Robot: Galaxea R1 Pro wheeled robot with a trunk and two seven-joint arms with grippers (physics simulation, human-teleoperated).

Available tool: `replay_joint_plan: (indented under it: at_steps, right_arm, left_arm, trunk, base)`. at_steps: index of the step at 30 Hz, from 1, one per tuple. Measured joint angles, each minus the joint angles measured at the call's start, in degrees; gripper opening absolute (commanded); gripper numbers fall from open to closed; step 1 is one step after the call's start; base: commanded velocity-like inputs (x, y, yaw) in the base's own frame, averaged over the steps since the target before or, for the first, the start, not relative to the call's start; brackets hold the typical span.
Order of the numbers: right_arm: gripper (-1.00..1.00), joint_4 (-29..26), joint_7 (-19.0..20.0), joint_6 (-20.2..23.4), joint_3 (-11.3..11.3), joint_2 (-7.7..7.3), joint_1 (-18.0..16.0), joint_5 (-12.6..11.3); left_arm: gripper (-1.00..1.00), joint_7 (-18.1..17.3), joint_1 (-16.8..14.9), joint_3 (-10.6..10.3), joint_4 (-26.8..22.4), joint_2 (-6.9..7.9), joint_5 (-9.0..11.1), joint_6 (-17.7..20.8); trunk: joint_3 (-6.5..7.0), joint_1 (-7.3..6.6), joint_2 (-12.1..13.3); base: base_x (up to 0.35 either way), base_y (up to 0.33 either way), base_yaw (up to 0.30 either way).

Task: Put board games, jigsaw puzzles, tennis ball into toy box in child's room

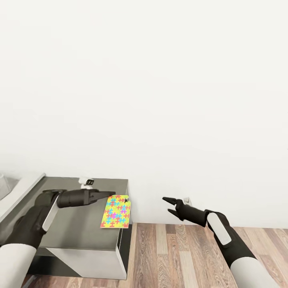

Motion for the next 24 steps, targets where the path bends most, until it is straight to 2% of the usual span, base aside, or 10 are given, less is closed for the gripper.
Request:
replay_joint_plan:
  at_steps: [5,14,24]
  right_arm:
    - [1.0,-0.3,1.8,-1.9,0.1,0.1,0.0,0.2]
    - [1.0,-0.1,2.1,-2.7,0.0,0.0,0.0,0.2]
    - [1.0,0.2,2.2,-2.8,0.0,-0.11,0.0,0.2]
  left_arm:
    - [1.0,0.4,0.6,0.1,-1.8,0.13,0.0,0.7]
    - [1.0,0.4,0.8,0.1,-2.3,0.08,0.2,0.8]
    - [1.0,0.4,0.9,0.2,-2.4,0.16,-0.1,0.8]
  trunk:
    - [0.0,0.0,0.0]
    - [0.0,0.0,0.0]
    - [0.0,0.0,0.0]
  base:
    - [0.0,0.126,0.0]
    - [0.0,0.102,0.0]
    - [0.004,0.183,0.0]
